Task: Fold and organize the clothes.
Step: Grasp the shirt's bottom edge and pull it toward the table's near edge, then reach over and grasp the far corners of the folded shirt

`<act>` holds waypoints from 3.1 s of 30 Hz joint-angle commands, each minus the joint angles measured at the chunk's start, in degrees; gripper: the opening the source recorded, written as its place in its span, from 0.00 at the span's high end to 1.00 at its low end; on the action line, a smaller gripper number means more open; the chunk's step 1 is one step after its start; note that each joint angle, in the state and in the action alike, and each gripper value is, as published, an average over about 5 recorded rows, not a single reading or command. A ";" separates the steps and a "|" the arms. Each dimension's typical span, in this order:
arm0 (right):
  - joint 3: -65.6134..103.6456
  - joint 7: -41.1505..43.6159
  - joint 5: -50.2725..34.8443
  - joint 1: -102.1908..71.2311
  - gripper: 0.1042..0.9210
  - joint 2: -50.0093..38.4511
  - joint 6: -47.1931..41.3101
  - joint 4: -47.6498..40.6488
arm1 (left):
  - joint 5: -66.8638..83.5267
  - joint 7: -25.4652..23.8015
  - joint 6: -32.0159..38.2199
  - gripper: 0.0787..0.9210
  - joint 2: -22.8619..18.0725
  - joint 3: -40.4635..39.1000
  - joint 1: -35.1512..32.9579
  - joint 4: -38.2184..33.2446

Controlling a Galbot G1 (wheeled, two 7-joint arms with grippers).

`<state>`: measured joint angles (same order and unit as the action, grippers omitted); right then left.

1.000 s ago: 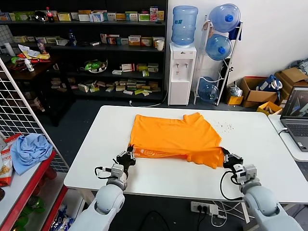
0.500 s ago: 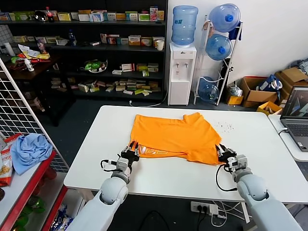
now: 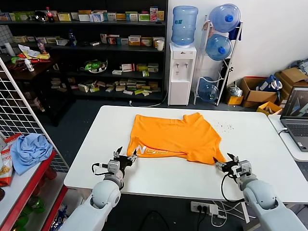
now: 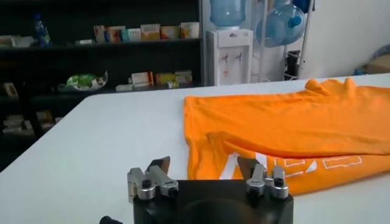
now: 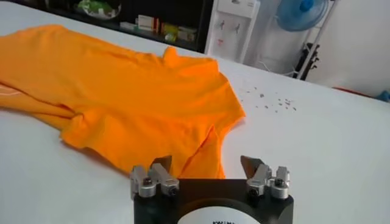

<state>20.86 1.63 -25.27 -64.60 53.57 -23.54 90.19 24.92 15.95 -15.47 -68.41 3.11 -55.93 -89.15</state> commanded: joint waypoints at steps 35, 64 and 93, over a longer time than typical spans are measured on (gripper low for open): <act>3.26 -2.74 -2.96 -9.40 0.97 -4.01 -5.96 8.31 | 8.59 0.41 -6.02 0.98 5.05 0.14 -7.12 -8.48; 7.28 -9.16 -5.12 -21.26 0.81 -5.81 -11.73 24.71 | 8.22 0.90 -8.75 0.82 12.11 5.71 -21.41 -25.86; -7.91 8.89 -5.80 30.93 0.12 3.17 0.37 -26.37 | 9.50 -5.05 -4.75 0.12 -5.35 -7.08 24.39 20.10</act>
<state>18.28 1.84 -35.65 -52.06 51.51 -25.82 86.00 34.34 12.75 -21.09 -64.44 1.14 -51.17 -93.92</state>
